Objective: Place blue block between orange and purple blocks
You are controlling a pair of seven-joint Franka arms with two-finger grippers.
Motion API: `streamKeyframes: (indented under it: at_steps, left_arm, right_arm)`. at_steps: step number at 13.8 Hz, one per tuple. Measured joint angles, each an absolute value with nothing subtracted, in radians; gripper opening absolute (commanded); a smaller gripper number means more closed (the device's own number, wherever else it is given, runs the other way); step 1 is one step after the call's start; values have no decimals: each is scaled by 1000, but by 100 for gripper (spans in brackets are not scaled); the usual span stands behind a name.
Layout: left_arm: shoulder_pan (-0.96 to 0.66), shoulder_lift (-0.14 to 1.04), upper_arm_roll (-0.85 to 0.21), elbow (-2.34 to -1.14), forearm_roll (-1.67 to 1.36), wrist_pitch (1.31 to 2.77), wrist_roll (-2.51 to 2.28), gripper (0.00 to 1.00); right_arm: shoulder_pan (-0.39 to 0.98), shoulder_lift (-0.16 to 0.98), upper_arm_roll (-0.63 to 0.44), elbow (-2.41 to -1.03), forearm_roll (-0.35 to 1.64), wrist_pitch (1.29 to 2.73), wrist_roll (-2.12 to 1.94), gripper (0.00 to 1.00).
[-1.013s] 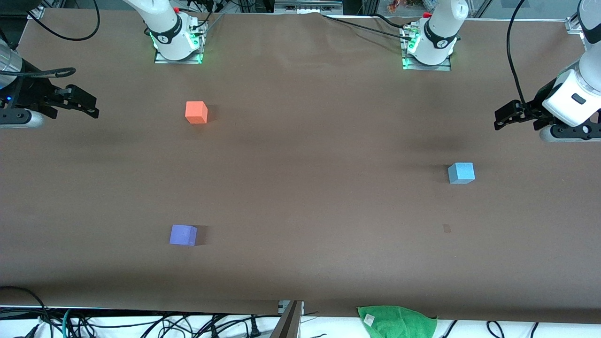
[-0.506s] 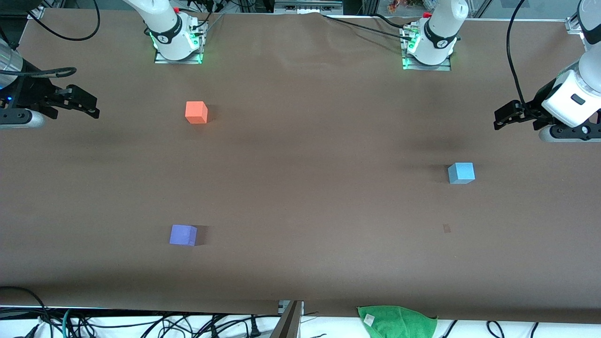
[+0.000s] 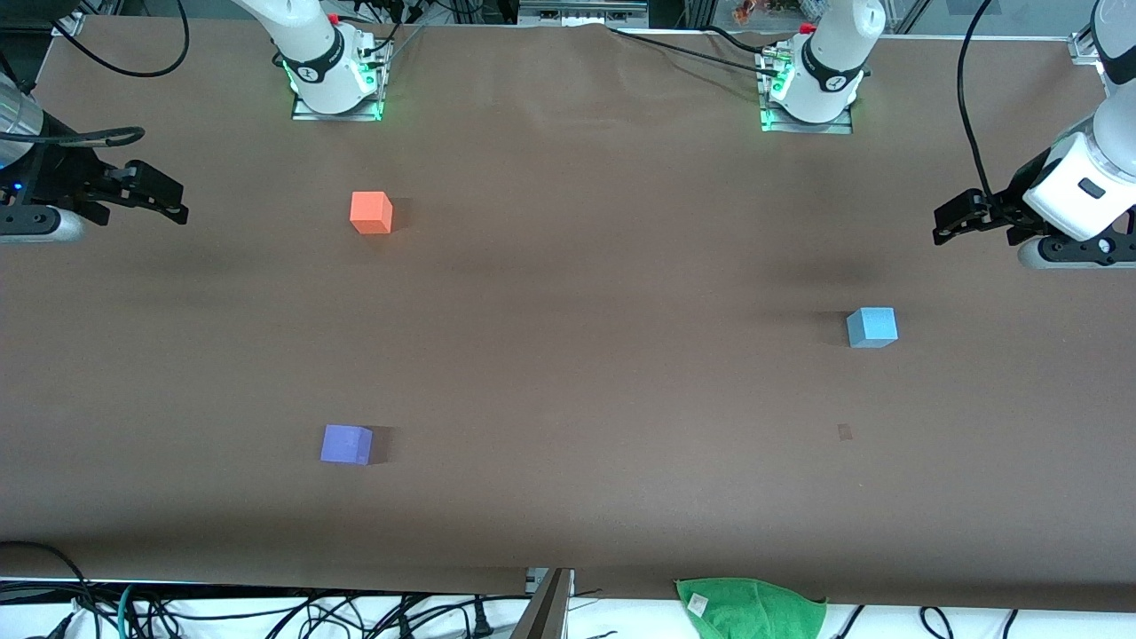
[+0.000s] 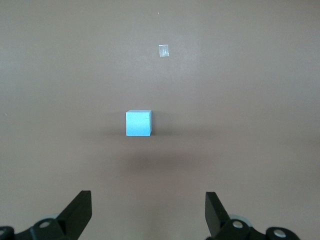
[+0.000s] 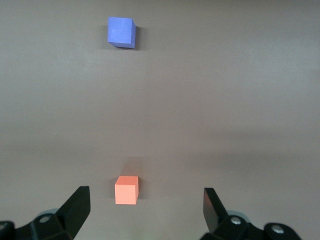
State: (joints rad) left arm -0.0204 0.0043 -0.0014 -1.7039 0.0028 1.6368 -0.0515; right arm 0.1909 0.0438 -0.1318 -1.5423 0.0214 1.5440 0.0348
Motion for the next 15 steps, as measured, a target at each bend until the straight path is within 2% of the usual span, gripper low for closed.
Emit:
streamKeyframes:
  at_steps: [15]
  left_arm:
    - [-1,25,8,-1704,3,1578,-25,100]
  right_arm:
    - [191,44,-132,-1542,44,1562,35,100]
